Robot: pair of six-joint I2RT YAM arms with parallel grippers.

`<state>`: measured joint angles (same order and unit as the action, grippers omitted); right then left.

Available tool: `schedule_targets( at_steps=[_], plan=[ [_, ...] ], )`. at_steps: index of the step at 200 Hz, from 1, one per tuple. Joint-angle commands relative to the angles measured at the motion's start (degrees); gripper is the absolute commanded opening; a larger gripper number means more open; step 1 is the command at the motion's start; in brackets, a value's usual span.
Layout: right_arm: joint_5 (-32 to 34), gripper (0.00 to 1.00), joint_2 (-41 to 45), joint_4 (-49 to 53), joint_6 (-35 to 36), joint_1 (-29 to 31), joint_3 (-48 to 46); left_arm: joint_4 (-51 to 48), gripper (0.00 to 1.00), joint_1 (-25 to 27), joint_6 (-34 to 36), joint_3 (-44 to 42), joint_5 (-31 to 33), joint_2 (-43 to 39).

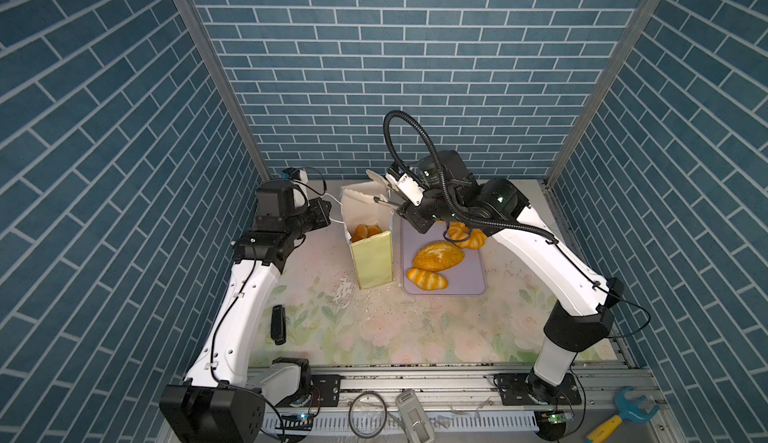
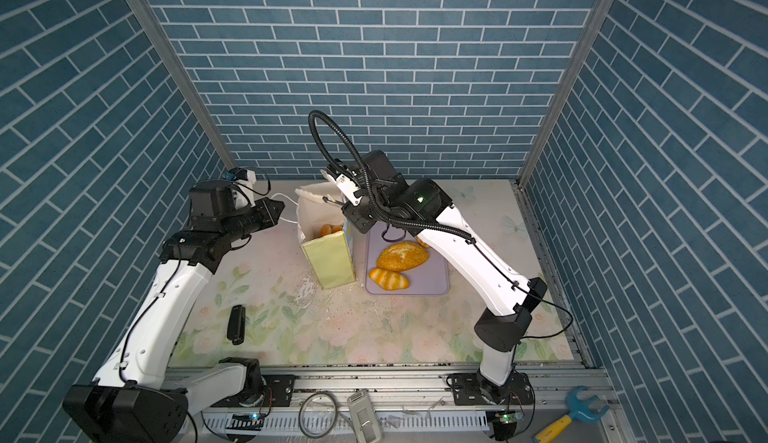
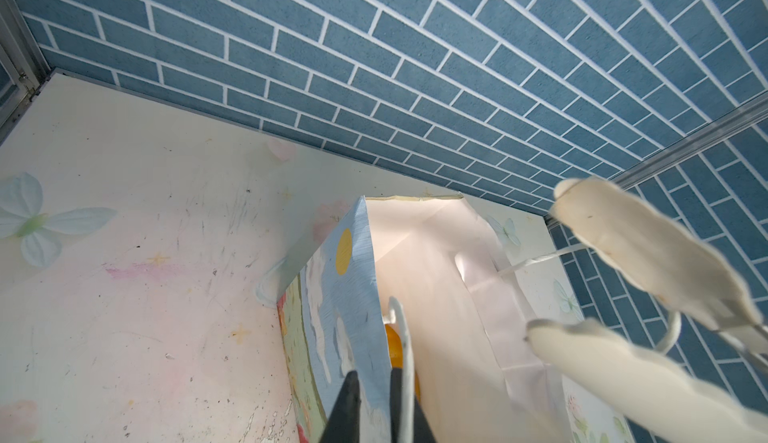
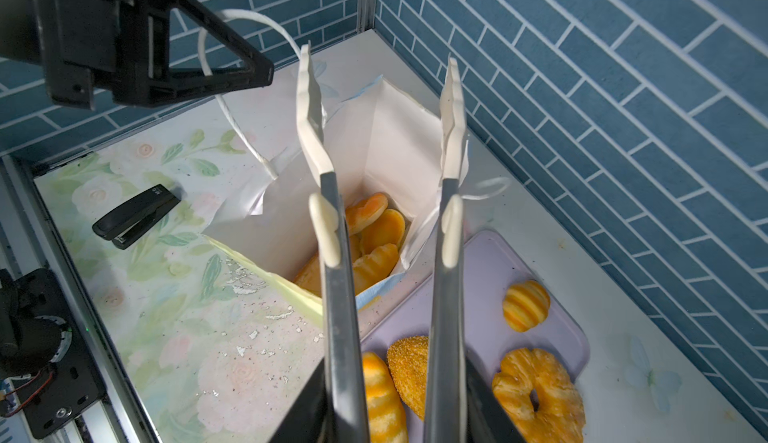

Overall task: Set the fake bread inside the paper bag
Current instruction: 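Open the tongs with the right gripper to drop the long bread into the bag, then move the open tongs back over the tray to the small striped yellow roll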

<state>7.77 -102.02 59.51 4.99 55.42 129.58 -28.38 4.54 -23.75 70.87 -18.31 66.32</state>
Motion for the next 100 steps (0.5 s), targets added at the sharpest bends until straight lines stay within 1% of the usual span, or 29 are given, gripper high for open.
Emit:
schedule_targets(
  at_steps=[1, 22, 39, 80, 100],
  plan=[
    [6.61, 0.43, 3.51, -2.11, 1.36, -0.50, 3.60, 0.69, 0.16, 0.21, -0.03, 0.03, -0.85, -0.25],
    [11.30, 0.43, 4.73, -1.06, 0.28, -2.51, 3.25, 0.70, 0.17, 0.21, 0.09, 0.06, -0.85, -0.34],
    [13.08, 0.43, 6.66, -1.05, -1.94, -5.36, 1.17, 0.70, 0.17, 0.23, 0.07, -0.10, -0.85, -0.32],
    [12.40, 0.44, 11.64, -2.28, -8.09, -15.62, -10.60, 0.70, 0.17, 0.21, 0.08, -0.03, -0.85, -0.33],
    [10.15, 0.44, 12.05, -3.35, -10.52, -19.88, -17.66, 0.80, 0.16, 0.21, 0.04, 0.05, -0.81, -0.23]
  ],
)
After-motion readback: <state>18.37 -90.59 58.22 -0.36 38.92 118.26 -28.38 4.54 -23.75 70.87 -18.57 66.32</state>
